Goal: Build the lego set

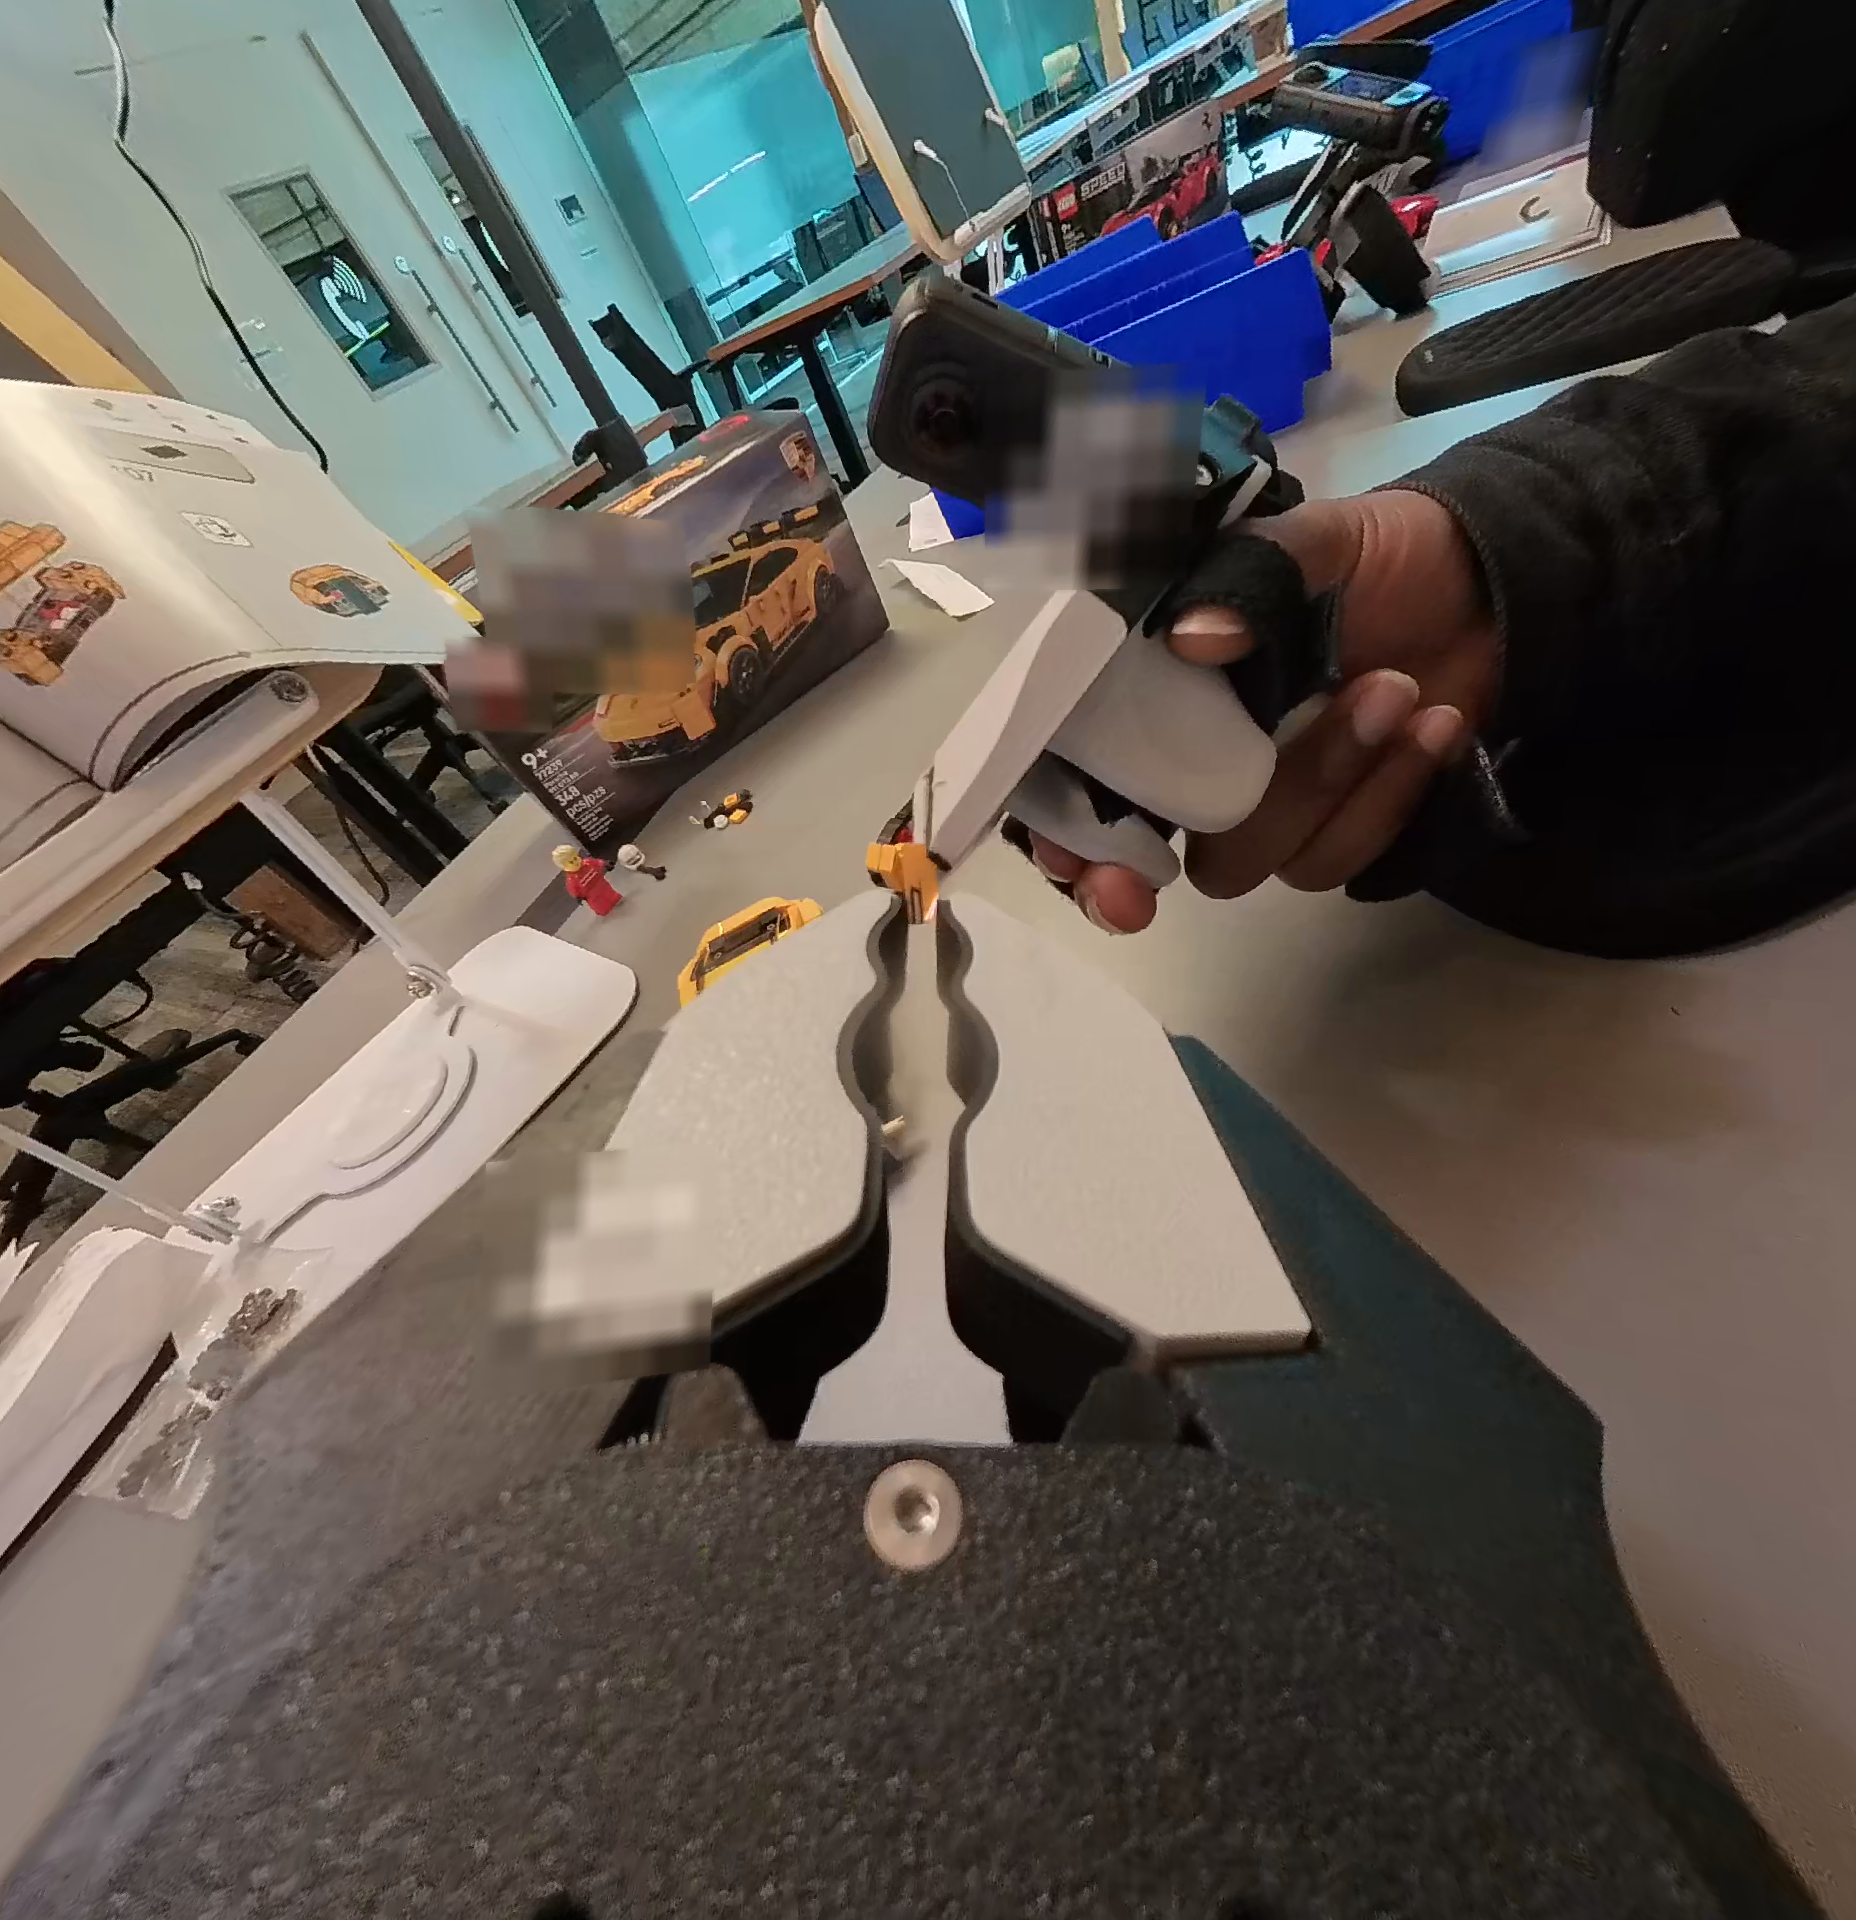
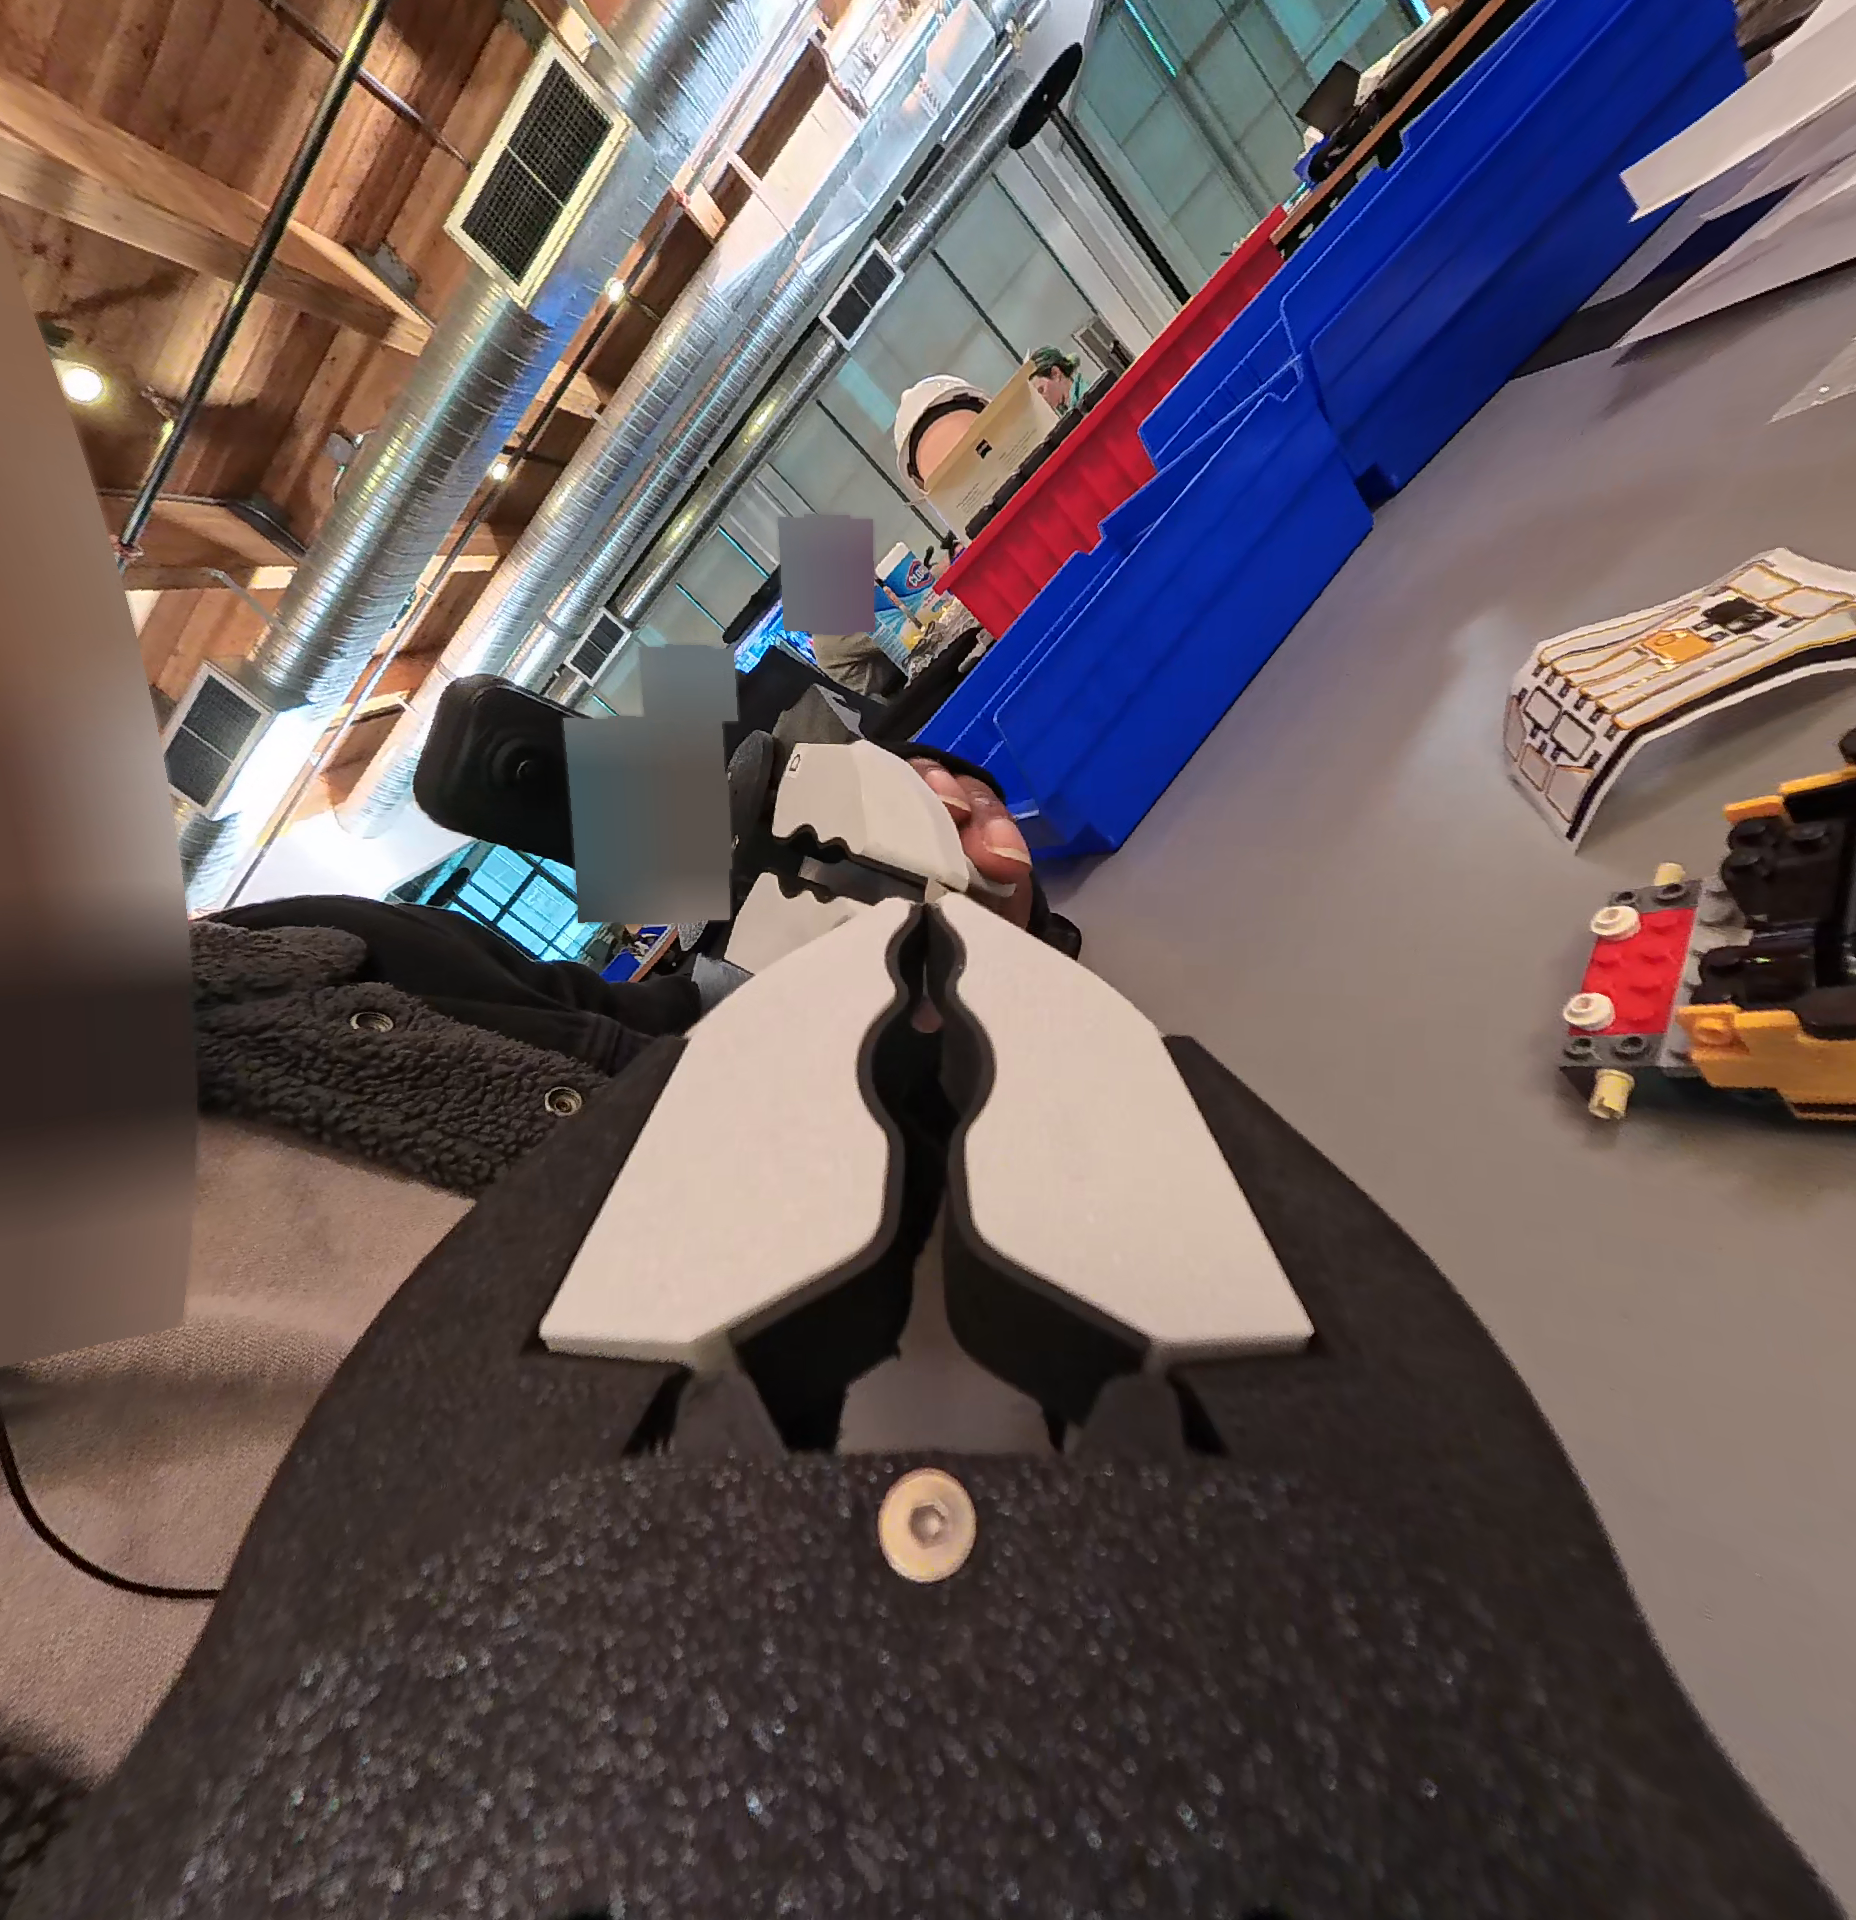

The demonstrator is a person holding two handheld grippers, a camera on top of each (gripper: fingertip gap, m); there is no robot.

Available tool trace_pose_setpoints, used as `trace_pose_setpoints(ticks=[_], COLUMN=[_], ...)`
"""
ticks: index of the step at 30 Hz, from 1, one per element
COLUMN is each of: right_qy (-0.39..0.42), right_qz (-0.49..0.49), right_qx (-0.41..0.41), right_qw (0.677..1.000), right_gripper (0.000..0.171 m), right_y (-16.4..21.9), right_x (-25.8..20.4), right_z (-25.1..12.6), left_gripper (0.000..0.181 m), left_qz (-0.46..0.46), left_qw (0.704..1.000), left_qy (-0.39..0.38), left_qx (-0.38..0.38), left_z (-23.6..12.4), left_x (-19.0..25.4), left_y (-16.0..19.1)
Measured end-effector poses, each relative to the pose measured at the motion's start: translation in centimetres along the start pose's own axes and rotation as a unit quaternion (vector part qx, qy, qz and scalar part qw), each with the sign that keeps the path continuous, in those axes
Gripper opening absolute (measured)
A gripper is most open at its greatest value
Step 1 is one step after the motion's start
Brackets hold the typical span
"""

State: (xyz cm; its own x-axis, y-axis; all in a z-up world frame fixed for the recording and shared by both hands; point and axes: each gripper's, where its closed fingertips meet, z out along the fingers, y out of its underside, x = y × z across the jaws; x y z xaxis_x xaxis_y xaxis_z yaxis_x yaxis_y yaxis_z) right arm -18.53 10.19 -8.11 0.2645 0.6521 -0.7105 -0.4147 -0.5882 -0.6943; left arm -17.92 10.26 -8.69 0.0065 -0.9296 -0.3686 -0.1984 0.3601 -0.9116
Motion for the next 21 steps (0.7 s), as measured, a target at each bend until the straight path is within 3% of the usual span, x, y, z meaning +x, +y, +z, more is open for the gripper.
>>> trace_pose_setpoints(ticks=[18, 21], right_qy=[0.001, -0.005], right_qz=[-0.046, -0.054], right_qx=[-0.012, -0.018], right_qw=[0.999, 0.998], right_gripper=[0.0, 0.007], right_y=[0.05, 0.18], right_x=[-0.51, -0.76], right_z=[-0.02, 0.02], left_gripper=[0.004, 0.004], left_qz=[-0.003, -0.003], left_qw=[1.0, 1.0], left_qy=[0.013, 0.015], left_qx=[0.02, 0.024], left_z=[-0.39, -0.45], left_x=[0.09, 0.1], left_y=[-0.7, -0.8])
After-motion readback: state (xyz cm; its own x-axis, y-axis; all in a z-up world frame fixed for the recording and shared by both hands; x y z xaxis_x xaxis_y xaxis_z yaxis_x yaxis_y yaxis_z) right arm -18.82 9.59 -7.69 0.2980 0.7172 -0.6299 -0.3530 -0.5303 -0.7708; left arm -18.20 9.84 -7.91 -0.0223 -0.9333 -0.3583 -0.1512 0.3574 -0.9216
